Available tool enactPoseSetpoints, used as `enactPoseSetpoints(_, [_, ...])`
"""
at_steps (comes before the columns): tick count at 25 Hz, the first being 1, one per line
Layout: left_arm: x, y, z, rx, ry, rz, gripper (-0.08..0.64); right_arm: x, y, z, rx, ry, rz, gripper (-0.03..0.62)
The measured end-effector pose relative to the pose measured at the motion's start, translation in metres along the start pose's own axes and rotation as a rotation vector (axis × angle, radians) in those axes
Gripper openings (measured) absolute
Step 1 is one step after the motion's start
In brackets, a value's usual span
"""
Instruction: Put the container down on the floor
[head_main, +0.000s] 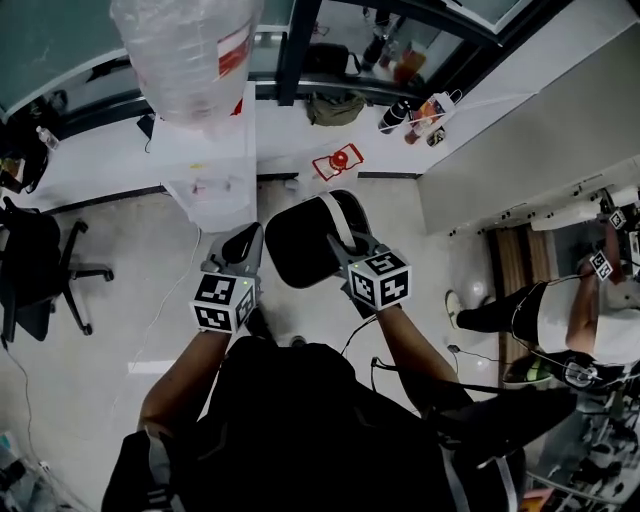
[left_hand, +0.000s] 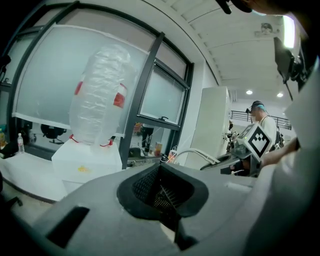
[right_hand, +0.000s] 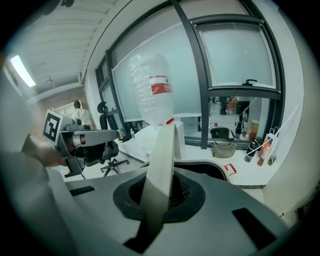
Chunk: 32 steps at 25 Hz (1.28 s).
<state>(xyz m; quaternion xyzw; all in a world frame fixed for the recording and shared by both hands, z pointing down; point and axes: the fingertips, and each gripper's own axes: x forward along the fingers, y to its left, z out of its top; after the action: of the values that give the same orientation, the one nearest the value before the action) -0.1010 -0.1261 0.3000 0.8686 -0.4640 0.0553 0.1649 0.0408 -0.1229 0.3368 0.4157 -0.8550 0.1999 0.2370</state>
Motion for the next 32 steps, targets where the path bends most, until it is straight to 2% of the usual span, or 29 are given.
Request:
enactPoseSetpoints(3, [0.011, 0.009, -0.006, 0.0, 0.024, -0.018, 0.006, 0.014, -0.006, -0.001, 0.008, 0.011, -0.002, 0.008])
enactPoseSetpoints(11, [0.053, 0.017, -0.027, 0.011, 0.081, -0.034, 0.006, 0.053, -0.036, -0.018, -0.043, 0.059, 0.036, 0.008])
enactPoseSetpoints(16, [0.079, 0.013, -0.026, 0.076, 0.028, 0.018, 0.006, 0.077, -0.066, -0.031, -0.06, 0.084, 0.069, 0.008])
enactPoseSetpoints(20, [0.104, 0.018, -0.05, -0.011, 0.072, 0.079, 0.006, 0.094, -0.084, -0.051, -0.107, 0.11, 0.127, 0.008])
enactPoseSetpoints(23, [0.123, 0.02, -0.066, -0.057, 0.09, 0.096, 0.006, 0.109, -0.098, -0.063, -0.141, 0.13, 0.163, 0.008])
enactPoseSetpoints(26, [0.14, 0.023, -0.087, -0.14, 0.101, 0.119, 0.006, 0.128, -0.109, -0.077, -0.171, 0.152, 0.199, 0.008])
enactPoseSetpoints(28, [0.152, 0.025, -0.101, -0.154, 0.104, 0.124, 0.006, 0.141, -0.114, -0.087, -0.192, 0.162, 0.231, 0.008])
enactPoseSetpoints(32, [0.171, 0.032, -0.131, -0.136, 0.118, 0.133, 0.006, 0.16, -0.121, -0.107, -0.247, 0.186, 0.285, 0.008])
